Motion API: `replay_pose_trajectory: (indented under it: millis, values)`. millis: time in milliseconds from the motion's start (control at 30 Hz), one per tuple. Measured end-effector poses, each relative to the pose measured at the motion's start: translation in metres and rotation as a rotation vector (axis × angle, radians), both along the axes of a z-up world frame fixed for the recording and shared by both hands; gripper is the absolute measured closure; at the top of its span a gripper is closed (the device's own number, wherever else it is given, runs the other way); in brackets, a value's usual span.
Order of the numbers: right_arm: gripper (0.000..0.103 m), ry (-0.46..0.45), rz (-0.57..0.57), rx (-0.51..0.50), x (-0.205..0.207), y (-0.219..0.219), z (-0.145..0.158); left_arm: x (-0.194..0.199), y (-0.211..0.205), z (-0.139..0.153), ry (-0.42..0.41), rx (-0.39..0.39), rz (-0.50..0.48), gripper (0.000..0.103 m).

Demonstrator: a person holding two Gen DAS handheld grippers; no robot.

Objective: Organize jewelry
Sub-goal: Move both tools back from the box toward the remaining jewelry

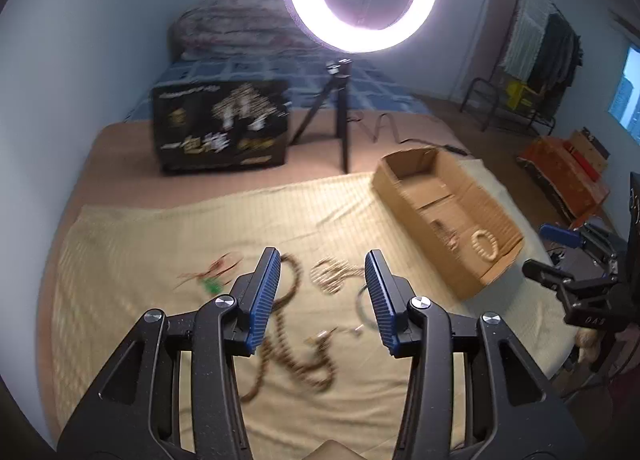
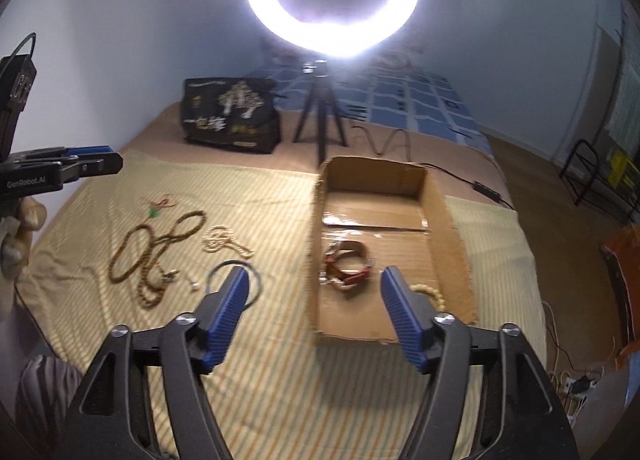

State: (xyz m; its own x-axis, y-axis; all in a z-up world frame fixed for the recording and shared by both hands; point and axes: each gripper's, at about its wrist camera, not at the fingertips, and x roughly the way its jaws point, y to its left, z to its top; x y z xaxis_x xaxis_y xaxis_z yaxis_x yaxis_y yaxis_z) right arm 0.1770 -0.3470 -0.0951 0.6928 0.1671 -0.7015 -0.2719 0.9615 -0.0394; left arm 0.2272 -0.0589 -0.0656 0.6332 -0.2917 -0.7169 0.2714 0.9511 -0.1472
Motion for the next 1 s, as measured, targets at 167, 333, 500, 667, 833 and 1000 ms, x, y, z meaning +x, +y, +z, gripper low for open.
replay_pose_trajectory:
  millis: [167,333,500,667,833,1000]
  values:
    - [0.033,0.036,0.054,-0.013,0.0,0.025,-0.014,-0.011,0.037,-0.019,0.046,0.005,0.057,0.058]
    - [0.033,0.081,0.085,-0.019,0.003,0.044,-0.033,-0.015,0.062,-0.042,0.12,-0.024,0.096,0.058]
    - [0.033,0.117,0.112,-0.043,0.008,0.061,-0.049,-0.018,0.07,-0.07,0.185,-0.058,0.117,0.058]
    - [0.033,0.159,0.124,-0.036,0.016,0.071,-0.064,-0.014,0.069,-0.089,0.226,-0.085,0.12,0.058]
    - [0.033,0.203,0.132,-0.03,0.027,0.081,-0.08,-0.007,0.065,-0.109,0.262,-0.098,0.118,0.058]
    - [0.033,0.257,0.126,-0.015,0.039,0.086,-0.096,0.001,0.061,-0.124,0.292,-0.102,0.11,0.058]
